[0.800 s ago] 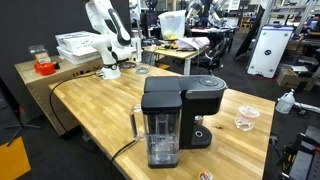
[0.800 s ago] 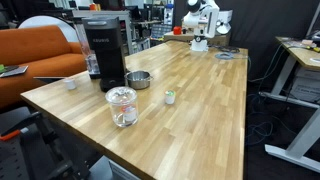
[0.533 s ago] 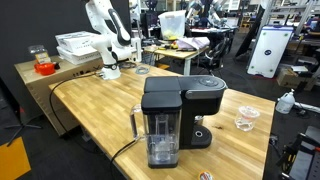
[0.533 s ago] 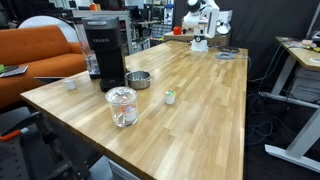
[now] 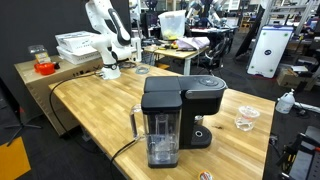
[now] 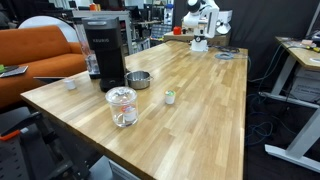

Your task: Lift up the lid of the coffee machine

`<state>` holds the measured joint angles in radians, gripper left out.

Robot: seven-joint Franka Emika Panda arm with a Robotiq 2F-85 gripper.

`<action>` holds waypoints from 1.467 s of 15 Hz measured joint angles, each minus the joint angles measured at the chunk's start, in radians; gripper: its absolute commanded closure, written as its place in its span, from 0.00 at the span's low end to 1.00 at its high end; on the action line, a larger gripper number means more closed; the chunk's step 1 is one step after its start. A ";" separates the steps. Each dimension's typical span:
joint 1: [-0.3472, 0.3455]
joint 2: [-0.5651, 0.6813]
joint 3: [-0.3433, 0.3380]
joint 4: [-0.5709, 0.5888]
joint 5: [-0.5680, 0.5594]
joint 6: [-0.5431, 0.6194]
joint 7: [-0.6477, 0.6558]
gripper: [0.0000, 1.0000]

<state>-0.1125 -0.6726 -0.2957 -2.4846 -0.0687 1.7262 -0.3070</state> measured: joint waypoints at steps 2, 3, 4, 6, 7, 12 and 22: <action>0.000 0.033 0.002 0.019 0.011 0.006 0.031 0.00; 0.001 0.047 0.007 0.028 0.011 0.010 0.036 0.00; 0.001 0.057 0.012 0.035 0.011 0.011 0.039 0.00; 0.001 0.064 0.017 0.040 0.011 0.011 0.040 0.00; 0.001 0.064 0.017 0.040 0.011 0.011 0.040 0.00; 0.000 0.064 0.017 0.040 0.007 0.011 0.040 0.00; 0.089 0.163 0.003 0.041 0.465 0.085 -0.088 0.00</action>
<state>-0.0233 -0.5098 -0.2924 -2.4435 0.3961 1.8111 -0.3945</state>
